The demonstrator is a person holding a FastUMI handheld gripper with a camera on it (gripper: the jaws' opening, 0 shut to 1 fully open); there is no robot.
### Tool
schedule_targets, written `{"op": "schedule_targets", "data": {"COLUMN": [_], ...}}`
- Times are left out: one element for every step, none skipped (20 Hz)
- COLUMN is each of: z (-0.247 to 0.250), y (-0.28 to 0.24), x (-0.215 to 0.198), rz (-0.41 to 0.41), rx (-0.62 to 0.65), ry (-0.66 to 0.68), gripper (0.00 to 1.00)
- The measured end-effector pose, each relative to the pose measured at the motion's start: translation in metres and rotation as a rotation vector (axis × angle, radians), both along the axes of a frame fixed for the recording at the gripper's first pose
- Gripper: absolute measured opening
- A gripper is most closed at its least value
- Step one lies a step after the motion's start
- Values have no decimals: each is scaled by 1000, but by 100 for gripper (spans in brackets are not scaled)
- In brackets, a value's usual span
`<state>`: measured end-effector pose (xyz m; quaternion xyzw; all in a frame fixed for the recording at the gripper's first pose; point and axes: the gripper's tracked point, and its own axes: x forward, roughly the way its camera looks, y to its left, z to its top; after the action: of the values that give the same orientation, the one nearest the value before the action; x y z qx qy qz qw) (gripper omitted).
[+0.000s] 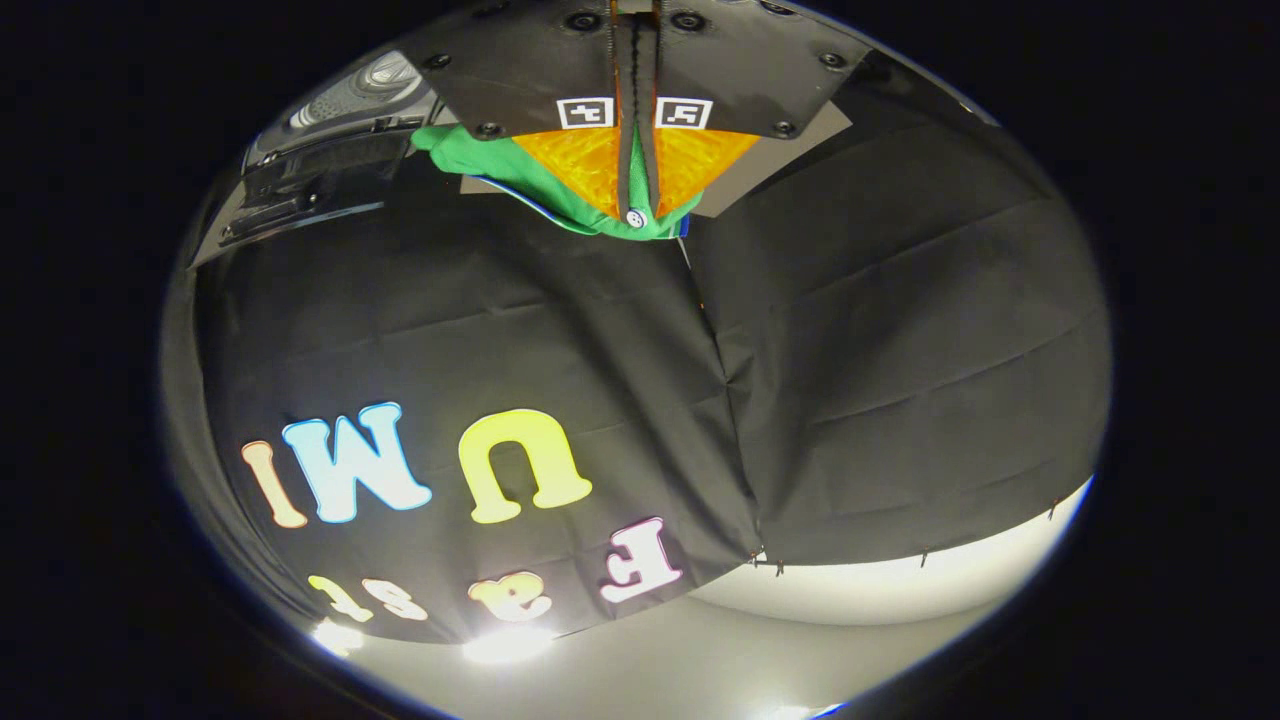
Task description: Put the clothes into the washing machine and then close the washing machine lid.
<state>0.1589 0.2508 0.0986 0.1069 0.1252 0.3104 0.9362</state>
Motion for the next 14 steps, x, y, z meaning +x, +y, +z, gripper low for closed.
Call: {"op": "schedule_targets", "data": {"z": [1, 2, 3, 3, 3, 3, 3, 2, 1, -1, -2, -4, -6, -9], "y": [-8, -15, -23, -32, -39, -46, -55, -63, -71, -80, -88, -97, -106, -114], "x": [1, 2, 4, 6, 8, 8, 11, 12, 14, 15, 16, 18, 19, 22], "rz": [-6, -14, -22, -31, -38, -45, -55, -65, -73, -83, -92, -101, -111, -123], "rx": [0, 2, 0, -2, 1, 6, 9, 10, 7, 5, 1, 0, -2, -1], "ry": [-1, -4, -7, -9, -10, -10, -9, -8, -7, -9, -9, -9, -6, -3], "gripper": [2, 1, 1, 1, 1, 1, 1, 1, 1, 1, 1, 1, 1, 1]}}
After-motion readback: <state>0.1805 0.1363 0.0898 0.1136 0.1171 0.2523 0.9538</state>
